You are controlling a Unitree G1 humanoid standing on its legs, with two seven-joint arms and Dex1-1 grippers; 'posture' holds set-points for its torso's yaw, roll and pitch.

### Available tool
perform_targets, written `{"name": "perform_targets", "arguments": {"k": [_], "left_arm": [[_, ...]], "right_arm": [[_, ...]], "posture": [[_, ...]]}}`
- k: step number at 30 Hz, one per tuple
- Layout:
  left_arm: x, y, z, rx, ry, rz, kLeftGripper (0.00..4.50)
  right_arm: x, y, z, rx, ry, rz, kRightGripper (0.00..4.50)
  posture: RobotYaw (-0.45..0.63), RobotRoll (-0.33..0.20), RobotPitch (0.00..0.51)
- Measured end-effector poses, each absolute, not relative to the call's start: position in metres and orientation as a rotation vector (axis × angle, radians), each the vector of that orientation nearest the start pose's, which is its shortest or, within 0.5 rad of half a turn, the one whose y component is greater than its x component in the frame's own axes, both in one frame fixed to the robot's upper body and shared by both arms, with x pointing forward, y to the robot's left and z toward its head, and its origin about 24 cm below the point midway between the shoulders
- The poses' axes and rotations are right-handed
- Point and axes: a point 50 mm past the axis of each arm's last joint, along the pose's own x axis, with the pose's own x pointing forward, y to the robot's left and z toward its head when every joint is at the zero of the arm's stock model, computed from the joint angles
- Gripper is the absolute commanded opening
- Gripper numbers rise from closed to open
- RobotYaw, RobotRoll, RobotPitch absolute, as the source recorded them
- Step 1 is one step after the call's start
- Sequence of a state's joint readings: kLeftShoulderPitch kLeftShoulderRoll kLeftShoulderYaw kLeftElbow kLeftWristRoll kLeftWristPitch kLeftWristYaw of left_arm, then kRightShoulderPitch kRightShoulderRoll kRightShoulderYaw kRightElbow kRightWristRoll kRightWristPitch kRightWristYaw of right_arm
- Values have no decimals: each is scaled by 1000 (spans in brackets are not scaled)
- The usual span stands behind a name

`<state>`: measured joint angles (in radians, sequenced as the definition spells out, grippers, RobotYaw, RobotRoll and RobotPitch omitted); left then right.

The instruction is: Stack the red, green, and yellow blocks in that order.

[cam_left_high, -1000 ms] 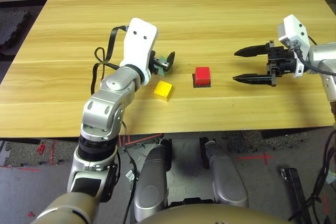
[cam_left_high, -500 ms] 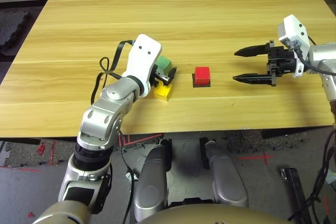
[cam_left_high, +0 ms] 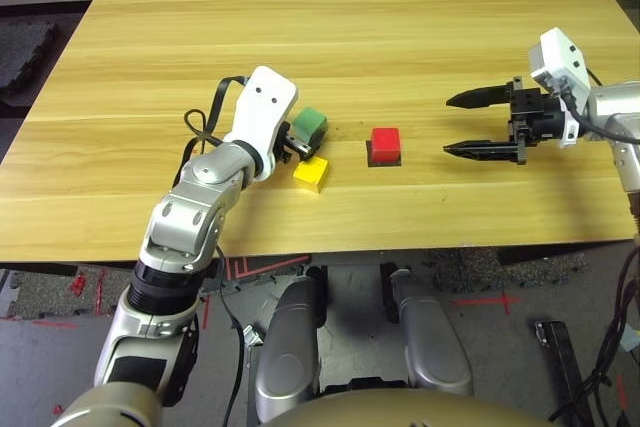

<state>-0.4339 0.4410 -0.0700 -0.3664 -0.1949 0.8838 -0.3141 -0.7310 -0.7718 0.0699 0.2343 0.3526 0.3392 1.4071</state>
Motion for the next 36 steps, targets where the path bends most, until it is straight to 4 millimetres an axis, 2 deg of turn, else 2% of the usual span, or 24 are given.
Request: {"name": "perform_targets", "arguments": {"k": [18,27,30,35,36], "left_arm": [[299,152,155,289,183,-444,4500],[306,160,145,305,223,-433,4500],[307,161,142,300,237,-440,3901],[309,160,145,298,222,-452,2197],[309,159,145,295,219,-454,2075]], "right_arm": [[315,-207,210,-431,123,1305,4464],[316,-206,209,-439,129,1302,4464],[316,-206,209,-441,130,1301,4500],[316,-206,209,-441,130,1301,4500],[316,-206,209,-441,130,1301,4500]], "posture": [[354,97,265],[353,91,270],[352,90,270],[349,89,266],[349,89,266]]}}
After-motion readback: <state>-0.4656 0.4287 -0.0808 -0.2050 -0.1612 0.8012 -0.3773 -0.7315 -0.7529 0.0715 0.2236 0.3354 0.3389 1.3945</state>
